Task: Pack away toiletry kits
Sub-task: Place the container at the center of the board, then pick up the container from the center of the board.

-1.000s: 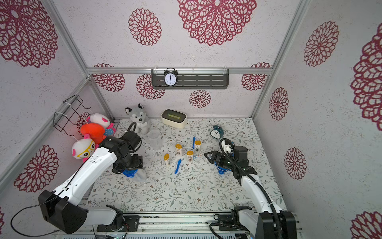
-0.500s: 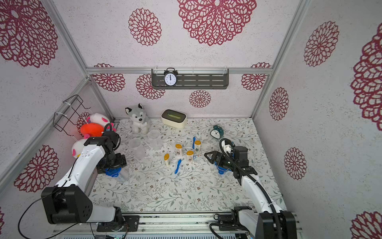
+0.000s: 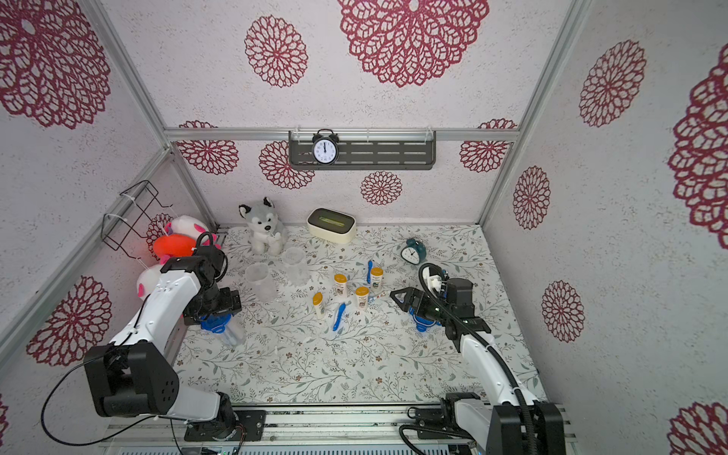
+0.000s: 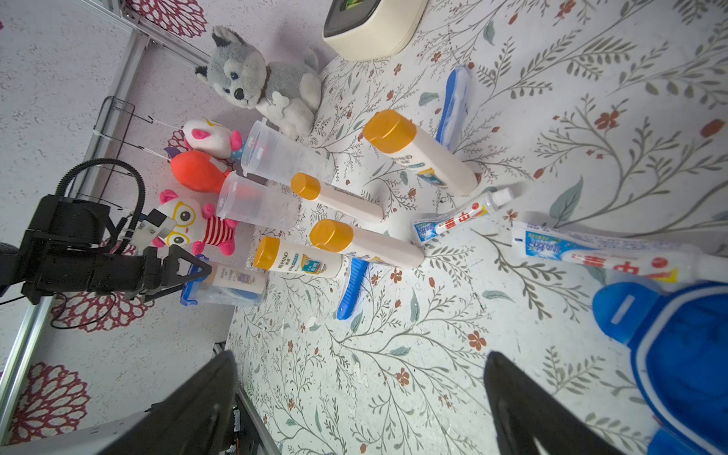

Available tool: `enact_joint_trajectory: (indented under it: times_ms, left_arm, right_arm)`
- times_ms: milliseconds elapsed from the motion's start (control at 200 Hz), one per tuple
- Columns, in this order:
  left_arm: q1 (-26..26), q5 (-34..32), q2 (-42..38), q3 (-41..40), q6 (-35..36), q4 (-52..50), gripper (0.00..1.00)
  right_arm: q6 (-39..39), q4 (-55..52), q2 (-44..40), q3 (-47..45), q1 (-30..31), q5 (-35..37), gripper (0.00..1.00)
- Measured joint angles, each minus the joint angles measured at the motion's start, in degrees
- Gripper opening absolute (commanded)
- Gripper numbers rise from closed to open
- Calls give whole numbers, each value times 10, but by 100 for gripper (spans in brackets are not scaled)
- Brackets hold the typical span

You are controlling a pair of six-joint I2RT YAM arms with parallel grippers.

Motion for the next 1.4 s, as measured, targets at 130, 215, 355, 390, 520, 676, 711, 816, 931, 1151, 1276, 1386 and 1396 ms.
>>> enact_joint_trajectory:
  times_ms: [130, 215, 355, 390, 520, 676, 711, 816, 931, 1151, 1276, 1386, 1396]
  left_arm:
    - [1, 4, -14, 16, 4, -3, 98]
    - [3, 2, -24, 22, 6, -10, 98]
    - [7, -9, -29, 40, 10, -30, 98]
    - [8, -12, -29, 51, 11, -35, 98]
    - [-2, -5, -44, 96, 10, -27, 99]
    - [-85, 3, -97, 77, 5, 62, 97]
    - [-100, 9, -100, 71, 0, 79, 95]
    - [-109, 15, -74, 67, -15, 125, 91]
    - [-108, 1, -3, 84, -23, 156, 85]
    - [-85, 2, 86, 125, -8, 186, 68]
    - [-57, 22, 107, 137, -3, 199, 63]
    - [-43, 28, 120, 137, 2, 200, 60]
    - [-43, 29, 121, 137, 2, 200, 60]
  right_arm:
    - [0, -1, 0, 0, 0, 0, 99]
    - [0, -2, 0, 0, 0, 0, 99]
    - [0, -3, 0, 0, 0, 0, 99]
    - [-1, -3, 0, 0, 0, 1, 99]
    - [-11, -5, 0, 0, 0, 9, 99]
    - [-37, -24, -15, 4, 6, 31, 95]
    - [-42, -31, -18, 10, 9, 38, 93]
    - [-47, -46, -18, 39, 18, 54, 87]
    - [-43, -47, -10, 67, 32, 68, 83]
    - [-39, -56, 29, 99, 75, 104, 83]
    - [-39, -60, 47, 111, 82, 117, 84]
    - [-39, -61, 58, 119, 82, 122, 85]
    - [-39, -61, 59, 120, 82, 122, 85]
